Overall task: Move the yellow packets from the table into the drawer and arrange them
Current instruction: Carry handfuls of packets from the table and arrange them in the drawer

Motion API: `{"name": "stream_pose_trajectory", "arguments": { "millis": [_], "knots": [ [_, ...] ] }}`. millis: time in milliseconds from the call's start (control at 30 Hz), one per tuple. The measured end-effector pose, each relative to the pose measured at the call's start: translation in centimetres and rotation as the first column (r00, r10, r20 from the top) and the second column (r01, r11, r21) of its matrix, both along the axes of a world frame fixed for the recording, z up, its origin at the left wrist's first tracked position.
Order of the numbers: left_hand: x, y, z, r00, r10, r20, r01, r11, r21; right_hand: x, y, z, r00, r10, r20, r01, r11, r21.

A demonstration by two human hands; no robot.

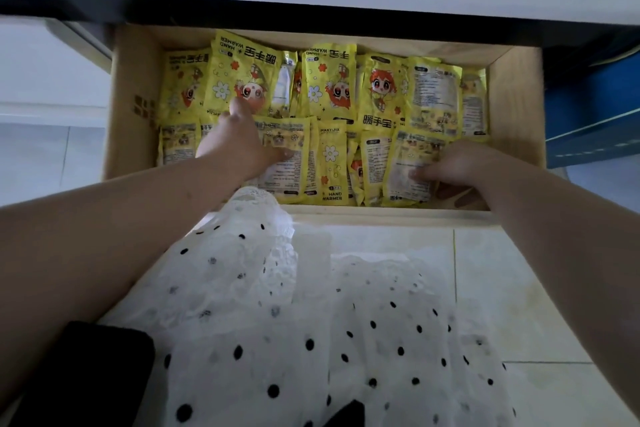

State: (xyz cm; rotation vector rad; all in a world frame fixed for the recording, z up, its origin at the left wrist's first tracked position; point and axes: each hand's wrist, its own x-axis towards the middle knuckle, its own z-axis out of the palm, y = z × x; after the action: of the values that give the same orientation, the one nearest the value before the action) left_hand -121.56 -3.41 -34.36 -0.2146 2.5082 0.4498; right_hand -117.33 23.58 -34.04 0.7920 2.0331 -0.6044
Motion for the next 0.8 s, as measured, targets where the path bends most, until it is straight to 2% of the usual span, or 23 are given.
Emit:
{"name": "stream_pose_trajectory", "arguments": {
  "millis": [133, 233, 333, 467, 600, 733, 800],
  "knots": [
    [0.3, -0.4, -0.1, 0.994, -0.093, -0.051, 0.089, 0.993, -0.081, 0.2, -0.7, 0.1, 0.985, 0.171, 0.021, -0.172, 0.972, 0.161],
    [0.3, -0.4, 0.1, 0.994, -0.09, -0.067, 0.084, 0.993, -0.089, 0.1, -0.7, 0.2, 0.989, 0.145, 0.019, -0.146, 0.966, 0.214],
    [0.2, -0.2, 0.1, 0.995, -0.047, -0.083, 0.047, 0.999, -0.009, 0.1, -0.5, 0.4, 0.982, 0.188, 0.018, -0.185, 0.937, 0.296],
    [-0.3, -0.3, 0.0, 0.99, 0.051, -0.133, -0.034, 0.992, 0.124, -0.1, -0.2, 0.8, 0.97, 0.219, -0.106, -0.17, 0.921, 0.349],
    [-0.7, -0.3, 0.7, 0.98, 0.132, -0.148, -0.09, 0.961, 0.26, 0.7, -0.8, 1.3, 0.929, 0.222, -0.297, -0.122, 0.939, 0.321],
    [0.1, 0.7, 4.6, 0.987, 0.126, -0.098, -0.09, 0.947, 0.31, 2.9, -2.3, 5.2, 0.801, 0.344, -0.49, -0.221, 0.93, 0.292],
    [1.0, 1.5, 7.5, 0.993, 0.109, -0.048, -0.086, 0.936, 0.341, 4.5, -2.9, 7.9, 0.801, 0.273, -0.533, -0.177, 0.958, 0.226]
  ]
}}
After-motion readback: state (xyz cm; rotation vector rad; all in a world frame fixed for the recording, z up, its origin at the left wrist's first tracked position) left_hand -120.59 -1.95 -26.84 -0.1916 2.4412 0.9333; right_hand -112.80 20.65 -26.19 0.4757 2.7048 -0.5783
